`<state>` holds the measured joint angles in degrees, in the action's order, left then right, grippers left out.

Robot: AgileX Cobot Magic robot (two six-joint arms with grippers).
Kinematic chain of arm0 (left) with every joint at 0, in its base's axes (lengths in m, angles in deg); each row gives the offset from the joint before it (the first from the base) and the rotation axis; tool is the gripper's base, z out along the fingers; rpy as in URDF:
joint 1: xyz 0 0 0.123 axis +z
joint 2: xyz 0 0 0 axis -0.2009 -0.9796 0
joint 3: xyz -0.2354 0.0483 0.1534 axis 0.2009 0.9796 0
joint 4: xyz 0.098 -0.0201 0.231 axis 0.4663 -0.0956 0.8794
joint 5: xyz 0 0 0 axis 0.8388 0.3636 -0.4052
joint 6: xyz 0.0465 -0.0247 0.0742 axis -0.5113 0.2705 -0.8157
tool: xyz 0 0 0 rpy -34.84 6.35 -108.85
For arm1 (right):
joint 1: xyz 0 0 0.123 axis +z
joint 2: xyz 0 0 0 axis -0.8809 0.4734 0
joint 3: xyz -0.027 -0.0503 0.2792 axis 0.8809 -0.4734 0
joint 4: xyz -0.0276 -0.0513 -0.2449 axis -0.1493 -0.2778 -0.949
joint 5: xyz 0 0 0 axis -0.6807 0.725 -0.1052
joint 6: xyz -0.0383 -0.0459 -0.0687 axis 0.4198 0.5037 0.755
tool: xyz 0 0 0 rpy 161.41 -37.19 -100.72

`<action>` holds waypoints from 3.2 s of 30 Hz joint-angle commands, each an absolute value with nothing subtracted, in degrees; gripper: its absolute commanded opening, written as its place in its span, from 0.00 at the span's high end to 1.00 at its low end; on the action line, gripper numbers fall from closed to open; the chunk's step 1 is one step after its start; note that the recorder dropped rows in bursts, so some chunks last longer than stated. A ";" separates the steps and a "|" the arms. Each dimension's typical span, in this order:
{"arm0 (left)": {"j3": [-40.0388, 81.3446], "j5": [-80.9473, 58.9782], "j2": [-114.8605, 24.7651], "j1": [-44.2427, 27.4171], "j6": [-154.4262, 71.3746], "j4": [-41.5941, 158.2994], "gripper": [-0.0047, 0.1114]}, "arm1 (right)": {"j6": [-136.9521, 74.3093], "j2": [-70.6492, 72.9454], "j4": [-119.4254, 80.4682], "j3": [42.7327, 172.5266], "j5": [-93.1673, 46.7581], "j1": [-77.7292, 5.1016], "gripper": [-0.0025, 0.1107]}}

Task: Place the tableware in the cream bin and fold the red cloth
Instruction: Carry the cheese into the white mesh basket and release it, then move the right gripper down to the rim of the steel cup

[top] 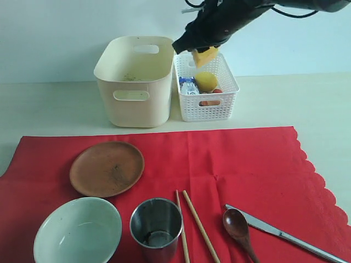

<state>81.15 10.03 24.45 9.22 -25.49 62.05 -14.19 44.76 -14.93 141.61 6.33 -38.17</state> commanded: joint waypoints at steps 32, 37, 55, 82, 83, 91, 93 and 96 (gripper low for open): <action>81.34 9.39 24.77 9.31 -25.50 62.10 0.96 | -14.58 50.27 -9.02 141.99 0.05 -43.77 0.42; 81.34 9.39 24.77 9.31 -25.50 62.10 0.96 | -16.28 43.32 -6.12 141.99 10.89 -43.77 0.42; 81.34 9.39 24.77 9.31 -25.50 62.10 0.96 | -13.95 34.92 4.64 140.71 31.07 -43.77 0.42; 81.34 9.39 24.77 9.31 -25.50 62.10 0.96 | -3.15 16.00 18.18 106.78 22.40 -43.51 0.42; 81.34 9.39 24.77 9.31 -25.50 62.10 0.96 | -2.58 15.53 18.33 106.25 22.55 -42.99 0.42; 81.34 9.39 24.77 9.31 -25.50 62.10 0.96 | 7.19 14.18 17.93 102.18 24.87 -35.83 0.42; 81.34 9.39 24.77 9.31 -25.50 62.10 0.96 | 7.49 14.18 17.75 101.58 23.32 -33.69 0.43; 81.34 9.39 24.77 9.31 -25.50 62.10 0.96 | 8.44 14.18 15.77 100.34 20.51 -30.27 0.43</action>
